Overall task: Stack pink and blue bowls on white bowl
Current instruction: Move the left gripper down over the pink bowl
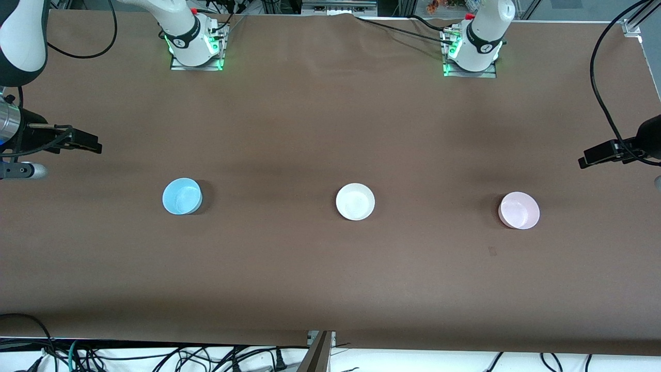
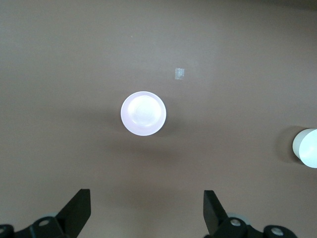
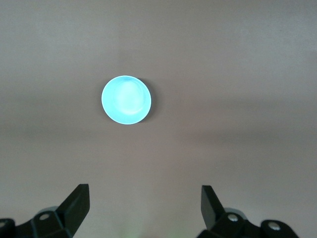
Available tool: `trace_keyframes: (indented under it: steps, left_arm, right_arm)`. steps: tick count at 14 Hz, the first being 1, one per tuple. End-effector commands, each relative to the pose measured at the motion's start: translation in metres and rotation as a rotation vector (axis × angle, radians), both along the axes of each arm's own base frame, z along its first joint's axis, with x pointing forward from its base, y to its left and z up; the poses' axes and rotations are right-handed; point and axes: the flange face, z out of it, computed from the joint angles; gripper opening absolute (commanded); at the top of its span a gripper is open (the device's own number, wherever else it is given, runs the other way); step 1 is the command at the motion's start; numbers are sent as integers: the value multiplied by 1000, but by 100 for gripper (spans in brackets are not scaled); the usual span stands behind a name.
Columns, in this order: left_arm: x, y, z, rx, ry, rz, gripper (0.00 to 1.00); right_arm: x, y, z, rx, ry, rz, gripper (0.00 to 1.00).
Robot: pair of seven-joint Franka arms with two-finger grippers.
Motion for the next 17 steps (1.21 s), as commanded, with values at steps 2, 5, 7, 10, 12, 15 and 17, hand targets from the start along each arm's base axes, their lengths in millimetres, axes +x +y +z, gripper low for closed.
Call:
trace_keyframes:
  steps: [2, 5, 7, 10, 12, 15, 17]
  left_arm:
    - [4, 43, -62, 14, 75, 65, 100]
    - [5, 52, -139, 6, 93, 31, 100]
    - [4, 74, -188, -10, 79, -24, 100]
    - [7, 97, -256, -110, 32, -25, 100]
    - [7, 105, -293, -128, -5, -42, 100]
    - [-6, 106, -337, -139, -85, -38, 100]
    - [-10, 105, -352, -157, -93, -13, 97]
  right_arm:
    - [-7, -14, 5, 44, -17, -8, 99]
    - [-13, -24, 9, 51, -30, 2, 99]
    - [-19, -15, 10, 13, -25, -8, 99]
    - [-36, -15, 13, 17, -74, -35, 99]
    - [-53, -26, 10, 27, -111, -55, 99]
    - [-81, -28, -4, 35, -148, -61, 99]
    - [-78, -23, -9, 34, -140, -52, 99]
